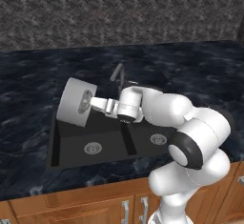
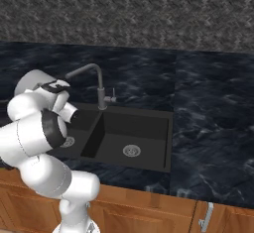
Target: Dump the tomato from the pot into the sink. Then turn on the water and wash the tomato. Then turn off the water and put the tomato back in the pot.
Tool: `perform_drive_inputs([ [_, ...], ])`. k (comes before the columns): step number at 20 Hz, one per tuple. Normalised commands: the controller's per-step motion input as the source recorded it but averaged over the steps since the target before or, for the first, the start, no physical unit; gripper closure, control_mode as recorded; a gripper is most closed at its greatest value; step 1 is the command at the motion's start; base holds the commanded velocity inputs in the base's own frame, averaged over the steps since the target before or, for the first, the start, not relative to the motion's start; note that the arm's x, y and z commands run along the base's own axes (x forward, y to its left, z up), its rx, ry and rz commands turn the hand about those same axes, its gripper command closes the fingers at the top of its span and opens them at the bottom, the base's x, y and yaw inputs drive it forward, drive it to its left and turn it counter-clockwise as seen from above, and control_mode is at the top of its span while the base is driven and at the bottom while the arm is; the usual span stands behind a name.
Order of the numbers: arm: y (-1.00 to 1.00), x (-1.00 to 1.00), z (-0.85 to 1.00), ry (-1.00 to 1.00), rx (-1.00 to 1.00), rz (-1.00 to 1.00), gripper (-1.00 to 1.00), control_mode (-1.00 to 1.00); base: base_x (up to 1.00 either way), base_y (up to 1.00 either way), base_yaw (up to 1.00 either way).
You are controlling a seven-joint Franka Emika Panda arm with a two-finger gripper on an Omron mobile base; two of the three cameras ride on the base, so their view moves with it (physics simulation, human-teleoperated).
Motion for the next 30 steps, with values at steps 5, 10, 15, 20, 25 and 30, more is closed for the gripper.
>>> perform_drive_inputs([
  [5, -0.07, 0.02, 0.07, 0.05, 0.1, 0.0, 1.0, -1.0, 0.0, 0.0, 0.0],
  [10, 0.0, 0.24, 0.01, 0.02, 0.08, 0.0, 1.0, -1.0, 0.0, 0.0, 0.0],
  [15, 0.0, 0.13, 0.0, 0.02, 0.06, 0.0, 1.0, -1.0, 0.0, 0.0, 0.0],
  [20, 0.03, 0.0, 0.0, 0.0, 0.04, 0.0, 1.0, -1.0, 0.0, 0.0, 0.0],
  [25, 0.28, -0.32, 0.08, -0.01, 0.0, 0.0, 1.0, -1.0, 0.0, 0.0, 0.0],
  [30, 0.34, -0.62, 0.37, -0.16, -0.12, 0.0, 1.0, -1.0, 0.0, 0.0, 0.0],
])
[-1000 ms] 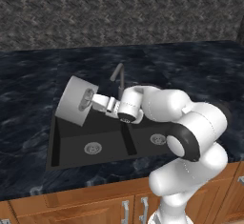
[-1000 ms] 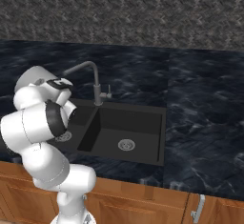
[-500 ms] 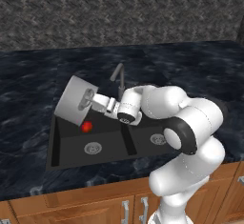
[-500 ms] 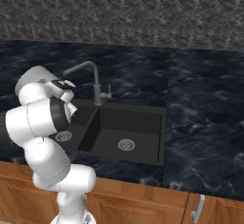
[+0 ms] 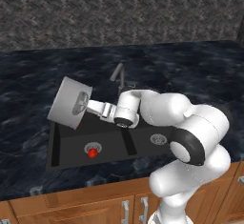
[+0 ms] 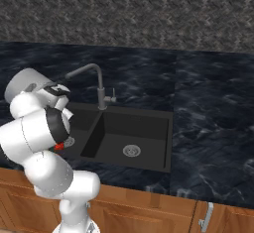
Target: Dump the tomato from the pot into the sink. Then turn on the water and wash the tomato. Then turn off the water and put the tomato back in the pot.
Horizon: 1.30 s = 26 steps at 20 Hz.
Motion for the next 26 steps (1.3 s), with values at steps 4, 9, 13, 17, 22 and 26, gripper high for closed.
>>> perform_drive_inputs([
  [4, 0.32, -0.59, 0.61, -0.27, -0.24, 0.0, 1.0, -1.0, 0.0, 0.0, 0.0],
  [9, 0.33, -0.48, 0.67, -0.25, -0.36, 0.03, 1.0, -1.0, 0.0, 0.0, 0.0],
  [13, 0.37, -0.61, 0.48, -0.22, -0.46, 0.1, 1.0, -1.0, 0.0, 0.0, 0.0],
  [17, 0.14, -0.55, 0.44, -0.18, -0.53, 0.16, 1.0, -1.0, 0.0, 0.0, 0.0],
  [22, 0.0, -0.27, 0.36, -0.15, -0.54, 0.3, 1.0, -1.0, 0.0, 0.0, 0.0],
  [26, 0.07, -0.02, 0.04, -0.11, -0.51, 0.37, 1.0, -1.0, 0.0, 0.0, 0.0],
])
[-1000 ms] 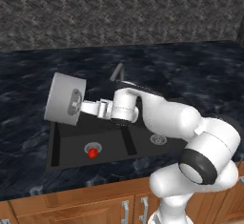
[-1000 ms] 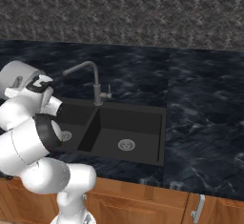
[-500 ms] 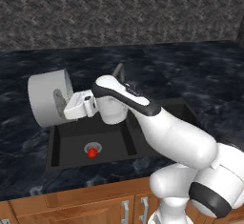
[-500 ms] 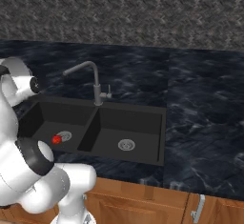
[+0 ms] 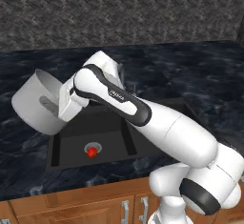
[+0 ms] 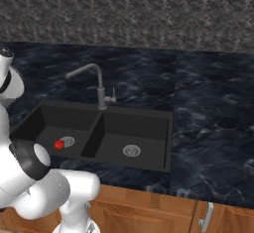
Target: Dump the tomato from the pot into the sink. Then turn on the water and wash the tomato. Then turn off the water and put the tomato back in the pot.
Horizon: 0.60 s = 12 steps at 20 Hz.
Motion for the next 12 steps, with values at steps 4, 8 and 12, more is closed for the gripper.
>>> perform_drive_inputs([
  [4, 0.08, 0.0, -0.11, -0.07, -0.43, 0.35, 1.0, -1.0, 0.0, 0.0, 0.0],
  [8, 0.13, -0.09, -0.29, -0.21, -0.27, 0.35, 1.0, -1.0, 0.0, 0.0, 0.0],
  [12, 0.07, -0.2, -0.39, -0.28, -0.19, 0.28, 1.0, -1.0, 0.0, 0.0, 0.0],
])
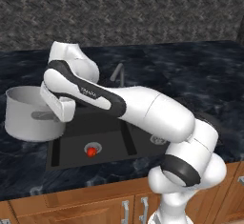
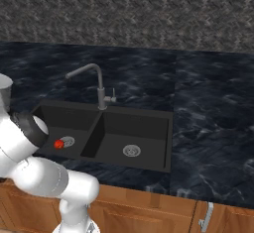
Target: Dump the tomato from the pot into the sink. Then turn on the water and wash the tomato. Then turn off the water and put the tomato back in the pot.
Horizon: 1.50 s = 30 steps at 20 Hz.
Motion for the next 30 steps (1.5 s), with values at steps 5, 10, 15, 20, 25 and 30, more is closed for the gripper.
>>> perform_drive_inputs([
  [5, 0.0, -0.33, -0.63, -0.3, -0.06, 0.24, 1.0, -1.0, 0.0, 0.0, 0.0],
  [10, 0.0, 0.0, -0.53, -0.17, 0.0, 0.17, 1.0, -1.0, 0.0, 0.0, 0.0],
  [15, 0.0, 0.05, -0.58, -0.03, 0.0, 0.17, 1.0, -1.0, 0.0, 0.0, 0.0],
  [20, 0.0, 0.01, -0.45, 0.0, 0.0, 0.17, 1.0, -1.0, 0.0, 0.0, 0.0],
  [25, 0.01, 0.0, -0.24, -0.04, 0.0, 0.14, 1.0, -1.0, 0.0, 0.0, 0.0],
  [30, 0.16, 0.11, -0.2, -0.07, 0.0, 0.1, 1.0, -1.0, 0.0, 0.0, 0.0],
])
